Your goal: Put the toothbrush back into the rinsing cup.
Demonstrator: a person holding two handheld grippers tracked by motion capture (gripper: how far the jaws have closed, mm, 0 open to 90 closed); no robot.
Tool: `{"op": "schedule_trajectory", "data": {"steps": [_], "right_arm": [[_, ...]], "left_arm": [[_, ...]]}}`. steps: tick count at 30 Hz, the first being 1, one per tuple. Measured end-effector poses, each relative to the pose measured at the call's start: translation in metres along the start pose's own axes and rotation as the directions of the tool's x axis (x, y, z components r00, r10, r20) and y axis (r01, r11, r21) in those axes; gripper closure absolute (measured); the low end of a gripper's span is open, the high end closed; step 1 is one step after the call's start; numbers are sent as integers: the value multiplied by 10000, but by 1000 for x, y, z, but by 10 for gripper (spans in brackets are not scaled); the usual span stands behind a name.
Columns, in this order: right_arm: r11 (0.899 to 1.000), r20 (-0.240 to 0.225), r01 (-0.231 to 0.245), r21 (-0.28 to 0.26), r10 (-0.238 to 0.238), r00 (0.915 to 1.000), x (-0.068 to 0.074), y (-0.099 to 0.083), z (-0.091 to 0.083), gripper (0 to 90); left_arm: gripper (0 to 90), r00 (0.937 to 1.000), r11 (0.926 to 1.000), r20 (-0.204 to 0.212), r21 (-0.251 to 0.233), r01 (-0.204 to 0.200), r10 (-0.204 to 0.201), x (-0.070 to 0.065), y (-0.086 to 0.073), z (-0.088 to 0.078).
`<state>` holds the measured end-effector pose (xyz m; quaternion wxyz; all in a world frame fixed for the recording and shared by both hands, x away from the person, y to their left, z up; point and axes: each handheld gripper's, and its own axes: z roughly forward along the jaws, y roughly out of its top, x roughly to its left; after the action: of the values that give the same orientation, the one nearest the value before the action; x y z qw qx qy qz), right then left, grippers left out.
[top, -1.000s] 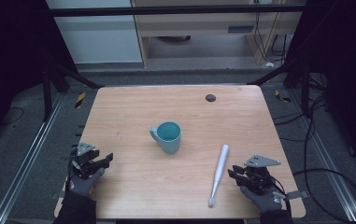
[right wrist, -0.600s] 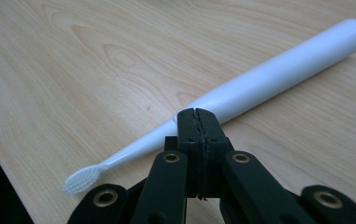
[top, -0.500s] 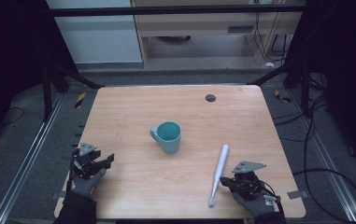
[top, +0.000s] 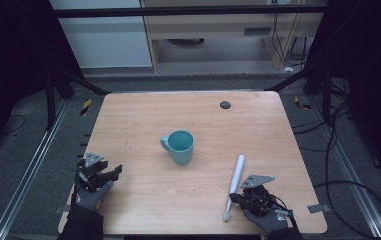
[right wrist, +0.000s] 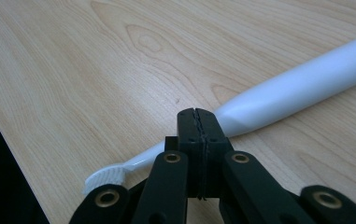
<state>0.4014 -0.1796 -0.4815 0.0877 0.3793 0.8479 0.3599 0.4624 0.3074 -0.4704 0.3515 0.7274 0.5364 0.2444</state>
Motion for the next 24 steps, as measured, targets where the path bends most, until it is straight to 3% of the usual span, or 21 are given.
{"op": "schedule_trajectory", "data": {"steps": [24], "right_arm": [[9996, -156, 240, 118, -238, 9996, 11, 14, 21, 898]], "left_arm": [[380, 10000, 10000, -27, 20, -31, 31, 0, 0, 1]]}}
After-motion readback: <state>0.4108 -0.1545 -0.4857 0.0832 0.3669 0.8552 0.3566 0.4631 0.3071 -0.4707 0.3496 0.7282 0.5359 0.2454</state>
